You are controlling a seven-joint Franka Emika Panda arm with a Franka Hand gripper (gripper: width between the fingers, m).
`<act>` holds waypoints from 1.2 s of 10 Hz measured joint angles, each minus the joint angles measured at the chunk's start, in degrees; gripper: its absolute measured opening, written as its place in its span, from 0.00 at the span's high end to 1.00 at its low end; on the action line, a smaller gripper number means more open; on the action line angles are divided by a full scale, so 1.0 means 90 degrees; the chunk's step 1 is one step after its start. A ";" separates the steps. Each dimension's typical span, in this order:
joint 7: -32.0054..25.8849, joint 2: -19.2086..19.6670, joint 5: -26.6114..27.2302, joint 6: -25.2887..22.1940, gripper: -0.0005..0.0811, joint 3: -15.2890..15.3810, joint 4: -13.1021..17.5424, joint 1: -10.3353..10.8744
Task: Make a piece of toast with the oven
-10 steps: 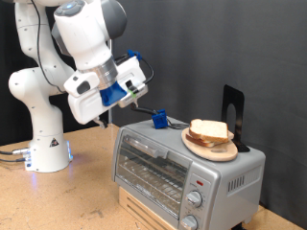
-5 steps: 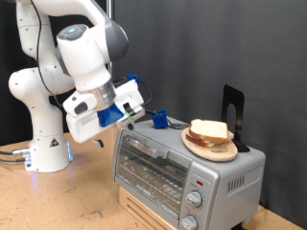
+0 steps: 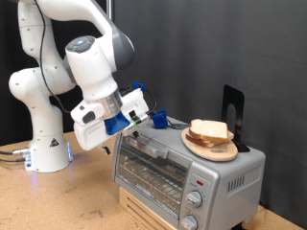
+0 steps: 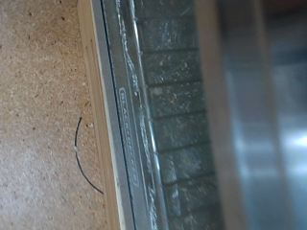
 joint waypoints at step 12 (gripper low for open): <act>0.0712 0.0772 -0.1713 0.0341 0.00 -0.0424 0.0019 -0.1097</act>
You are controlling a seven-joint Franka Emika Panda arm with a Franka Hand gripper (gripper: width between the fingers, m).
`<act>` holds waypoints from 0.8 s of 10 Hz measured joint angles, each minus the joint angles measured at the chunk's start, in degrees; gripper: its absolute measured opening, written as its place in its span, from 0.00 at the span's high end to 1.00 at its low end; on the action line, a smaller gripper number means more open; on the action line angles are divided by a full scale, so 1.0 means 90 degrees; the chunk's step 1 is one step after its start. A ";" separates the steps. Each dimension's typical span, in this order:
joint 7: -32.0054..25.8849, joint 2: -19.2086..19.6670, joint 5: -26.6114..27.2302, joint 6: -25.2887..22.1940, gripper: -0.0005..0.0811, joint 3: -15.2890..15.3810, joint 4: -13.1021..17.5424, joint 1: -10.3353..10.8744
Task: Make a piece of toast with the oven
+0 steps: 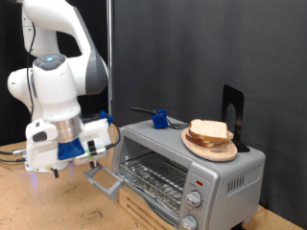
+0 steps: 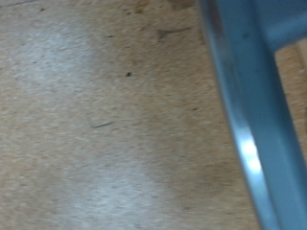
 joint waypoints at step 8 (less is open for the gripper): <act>0.0168 0.1703 0.0737 0.1062 0.01 -0.0006 0.0575 -0.0155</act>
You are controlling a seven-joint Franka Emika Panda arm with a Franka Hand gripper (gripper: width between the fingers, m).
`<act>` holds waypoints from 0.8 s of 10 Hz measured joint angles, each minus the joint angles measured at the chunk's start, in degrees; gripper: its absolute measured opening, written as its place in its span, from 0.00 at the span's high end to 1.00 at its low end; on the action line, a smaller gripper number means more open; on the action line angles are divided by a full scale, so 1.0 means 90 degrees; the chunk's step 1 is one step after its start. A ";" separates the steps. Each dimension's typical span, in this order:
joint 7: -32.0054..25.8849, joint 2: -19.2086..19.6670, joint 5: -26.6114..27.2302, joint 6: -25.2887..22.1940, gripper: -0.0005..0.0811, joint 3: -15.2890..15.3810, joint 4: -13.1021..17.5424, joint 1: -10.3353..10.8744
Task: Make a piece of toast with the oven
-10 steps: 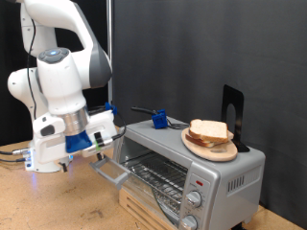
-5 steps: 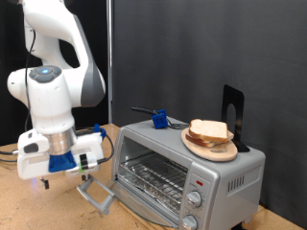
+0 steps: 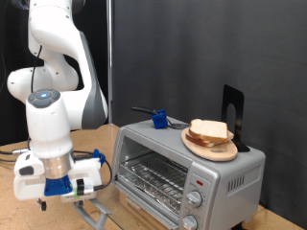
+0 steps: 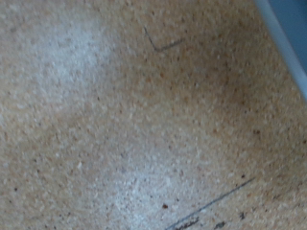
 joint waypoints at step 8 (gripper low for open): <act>-0.1409 0.0272 -0.0099 0.0615 0.01 -0.0029 -0.0221 -0.0016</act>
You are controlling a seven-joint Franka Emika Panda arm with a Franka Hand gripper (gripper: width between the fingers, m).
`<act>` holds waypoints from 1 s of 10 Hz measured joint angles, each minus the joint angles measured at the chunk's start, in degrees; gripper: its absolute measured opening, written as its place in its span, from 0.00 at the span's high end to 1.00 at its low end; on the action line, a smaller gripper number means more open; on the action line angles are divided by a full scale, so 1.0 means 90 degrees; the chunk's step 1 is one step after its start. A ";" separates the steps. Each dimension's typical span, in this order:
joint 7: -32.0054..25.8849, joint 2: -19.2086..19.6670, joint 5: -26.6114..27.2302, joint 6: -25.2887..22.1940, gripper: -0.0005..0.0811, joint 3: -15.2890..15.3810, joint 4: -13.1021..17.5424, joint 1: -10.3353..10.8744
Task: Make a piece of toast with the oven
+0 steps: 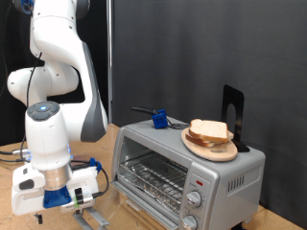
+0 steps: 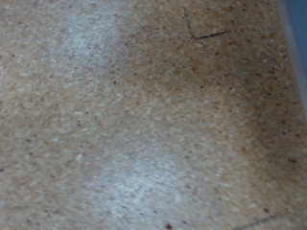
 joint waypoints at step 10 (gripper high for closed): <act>-0.0701 -0.0741 0.0643 0.0244 0.00 0.0114 -0.0606 -0.0253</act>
